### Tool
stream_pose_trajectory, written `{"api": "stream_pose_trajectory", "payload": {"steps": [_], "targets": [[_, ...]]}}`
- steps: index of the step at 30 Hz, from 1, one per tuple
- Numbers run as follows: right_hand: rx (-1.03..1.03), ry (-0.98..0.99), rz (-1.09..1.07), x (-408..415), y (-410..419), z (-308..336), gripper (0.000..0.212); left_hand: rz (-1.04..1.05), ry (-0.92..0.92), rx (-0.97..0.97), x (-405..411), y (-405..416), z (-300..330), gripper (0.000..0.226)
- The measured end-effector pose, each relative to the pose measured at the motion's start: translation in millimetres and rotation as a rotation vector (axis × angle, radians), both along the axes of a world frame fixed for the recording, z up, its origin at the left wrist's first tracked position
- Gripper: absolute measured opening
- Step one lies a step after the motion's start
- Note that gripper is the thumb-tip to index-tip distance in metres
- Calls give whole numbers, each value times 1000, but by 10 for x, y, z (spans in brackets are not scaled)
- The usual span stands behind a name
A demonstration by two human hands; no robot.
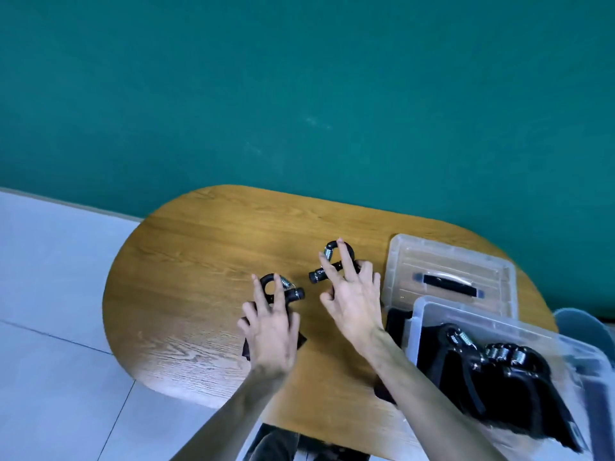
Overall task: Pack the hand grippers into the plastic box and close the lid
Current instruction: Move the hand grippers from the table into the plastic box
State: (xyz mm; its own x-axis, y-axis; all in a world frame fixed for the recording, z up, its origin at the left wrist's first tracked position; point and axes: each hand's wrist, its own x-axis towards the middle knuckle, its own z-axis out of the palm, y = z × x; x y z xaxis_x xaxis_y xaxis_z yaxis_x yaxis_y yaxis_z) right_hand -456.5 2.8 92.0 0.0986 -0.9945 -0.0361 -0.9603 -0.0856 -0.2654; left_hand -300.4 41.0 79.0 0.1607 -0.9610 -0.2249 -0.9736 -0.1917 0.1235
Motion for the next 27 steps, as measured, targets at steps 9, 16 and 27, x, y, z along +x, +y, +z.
{"api": "stream_pose_trajectory", "payload": {"steps": [9,16,27], "targets": [[-94,24,-65,-625,405,417,70,-30,122,-123,-746,97,415,69],[-109,21,-233,-1361,898,470,73,-150,174,-128,-1524,344,509,71],[-89,49,-493,-2372,1707,323,77,-394,182,-113,-2577,825,403,70]]}}
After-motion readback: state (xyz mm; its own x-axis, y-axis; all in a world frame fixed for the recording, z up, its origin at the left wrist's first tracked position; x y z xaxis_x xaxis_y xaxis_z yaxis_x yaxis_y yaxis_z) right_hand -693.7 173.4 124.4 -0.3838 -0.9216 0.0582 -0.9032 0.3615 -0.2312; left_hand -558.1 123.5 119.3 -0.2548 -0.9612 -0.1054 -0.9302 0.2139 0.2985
